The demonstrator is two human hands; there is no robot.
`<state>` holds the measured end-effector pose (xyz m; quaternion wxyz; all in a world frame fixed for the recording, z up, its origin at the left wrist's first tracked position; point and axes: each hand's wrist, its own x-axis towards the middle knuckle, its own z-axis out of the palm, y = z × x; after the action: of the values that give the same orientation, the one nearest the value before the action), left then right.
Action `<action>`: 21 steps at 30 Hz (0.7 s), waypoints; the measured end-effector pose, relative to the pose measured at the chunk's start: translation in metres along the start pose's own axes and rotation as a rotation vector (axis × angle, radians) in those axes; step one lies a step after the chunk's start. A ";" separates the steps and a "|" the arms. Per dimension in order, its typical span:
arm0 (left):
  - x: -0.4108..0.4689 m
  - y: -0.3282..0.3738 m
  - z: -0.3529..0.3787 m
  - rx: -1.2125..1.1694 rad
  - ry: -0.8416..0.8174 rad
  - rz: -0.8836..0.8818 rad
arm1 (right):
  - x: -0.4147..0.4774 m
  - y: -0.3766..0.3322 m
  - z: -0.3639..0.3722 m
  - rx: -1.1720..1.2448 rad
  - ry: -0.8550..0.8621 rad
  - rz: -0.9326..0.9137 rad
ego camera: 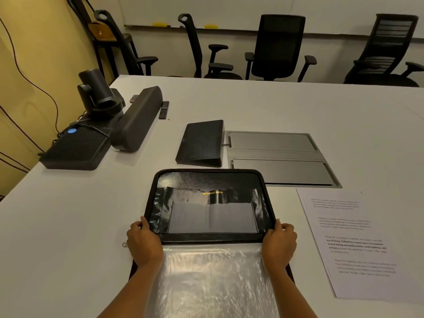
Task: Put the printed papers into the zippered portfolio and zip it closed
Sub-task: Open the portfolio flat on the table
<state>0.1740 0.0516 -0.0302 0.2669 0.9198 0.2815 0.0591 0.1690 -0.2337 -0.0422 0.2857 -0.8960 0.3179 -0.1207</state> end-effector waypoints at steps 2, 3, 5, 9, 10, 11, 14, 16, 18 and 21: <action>0.005 0.002 0.000 0.016 -0.010 -0.005 | 0.002 0.000 0.000 -0.040 -0.023 -0.002; 0.008 0.004 0.000 0.017 -0.015 -0.010 | 0.004 -0.001 0.000 -0.082 -0.042 -0.011; 0.014 0.008 0.000 0.018 -0.022 -0.010 | 0.011 -0.003 0.001 -0.134 -0.068 -0.032; 0.018 0.009 0.002 0.045 -0.016 0.009 | 0.016 -0.005 0.002 -0.129 -0.079 -0.043; 0.018 0.007 0.002 0.049 -0.015 0.023 | 0.016 -0.003 0.002 -0.129 -0.080 -0.051; 0.017 0.005 0.003 0.047 -0.018 0.045 | 0.017 -0.002 0.002 -0.130 -0.083 -0.060; 0.014 0.000 0.000 0.031 -0.056 0.147 | 0.017 0.002 -0.001 -0.115 -0.106 -0.082; 0.012 -0.001 -0.004 0.084 -0.083 0.218 | 0.016 0.001 -0.005 -0.106 -0.146 -0.102; 0.006 -0.004 -0.008 0.220 -0.113 0.290 | 0.011 0.001 -0.009 -0.072 -0.210 -0.114; -0.009 -0.009 -0.014 0.378 -0.165 0.391 | -0.003 0.004 -0.019 -0.018 -0.339 -0.107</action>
<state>0.1584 0.0598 -0.0224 0.0962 0.9918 0.0822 -0.0192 0.1573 -0.2430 -0.0298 0.3204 -0.9216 0.2181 0.0198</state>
